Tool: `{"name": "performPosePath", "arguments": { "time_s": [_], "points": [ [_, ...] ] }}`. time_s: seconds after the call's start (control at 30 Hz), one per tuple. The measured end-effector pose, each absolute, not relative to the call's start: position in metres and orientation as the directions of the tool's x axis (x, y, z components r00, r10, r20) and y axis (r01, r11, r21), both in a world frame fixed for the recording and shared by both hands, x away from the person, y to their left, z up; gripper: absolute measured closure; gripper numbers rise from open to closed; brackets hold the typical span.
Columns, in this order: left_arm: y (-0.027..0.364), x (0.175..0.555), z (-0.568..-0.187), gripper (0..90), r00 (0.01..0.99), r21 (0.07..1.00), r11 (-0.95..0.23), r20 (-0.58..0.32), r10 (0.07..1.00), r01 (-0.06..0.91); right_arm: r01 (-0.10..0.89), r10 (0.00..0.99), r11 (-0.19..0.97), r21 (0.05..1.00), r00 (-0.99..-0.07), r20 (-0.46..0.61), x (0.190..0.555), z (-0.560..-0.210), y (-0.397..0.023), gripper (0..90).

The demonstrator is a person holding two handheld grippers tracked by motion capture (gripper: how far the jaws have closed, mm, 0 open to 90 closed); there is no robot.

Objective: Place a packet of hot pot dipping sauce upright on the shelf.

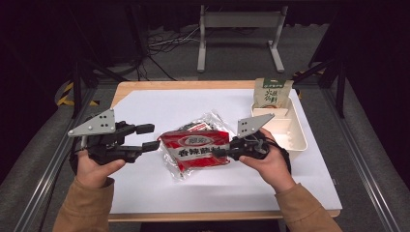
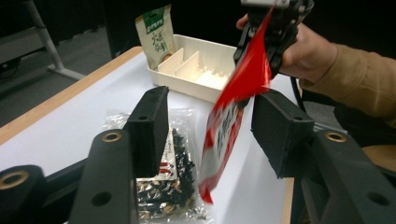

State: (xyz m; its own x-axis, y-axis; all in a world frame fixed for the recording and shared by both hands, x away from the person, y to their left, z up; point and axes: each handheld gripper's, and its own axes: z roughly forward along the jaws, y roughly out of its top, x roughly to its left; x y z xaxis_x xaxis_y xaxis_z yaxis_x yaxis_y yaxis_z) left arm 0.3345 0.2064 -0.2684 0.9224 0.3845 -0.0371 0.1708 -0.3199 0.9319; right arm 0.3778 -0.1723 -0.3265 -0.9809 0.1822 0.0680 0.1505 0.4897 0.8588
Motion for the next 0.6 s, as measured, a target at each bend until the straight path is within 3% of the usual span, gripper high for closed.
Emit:
{"name": "performPosePath", "arguments": {
  "time_s": [0.6],
  "points": [
    [0.234,0.348,-0.289,39.1,0.876,0.943,-0.268,-0.045,0.481,0.196,0.177,0.306,0.455,0.872,-0.952,0.034,0.393,-0.304,-0.224,86.6]
  ]
}}
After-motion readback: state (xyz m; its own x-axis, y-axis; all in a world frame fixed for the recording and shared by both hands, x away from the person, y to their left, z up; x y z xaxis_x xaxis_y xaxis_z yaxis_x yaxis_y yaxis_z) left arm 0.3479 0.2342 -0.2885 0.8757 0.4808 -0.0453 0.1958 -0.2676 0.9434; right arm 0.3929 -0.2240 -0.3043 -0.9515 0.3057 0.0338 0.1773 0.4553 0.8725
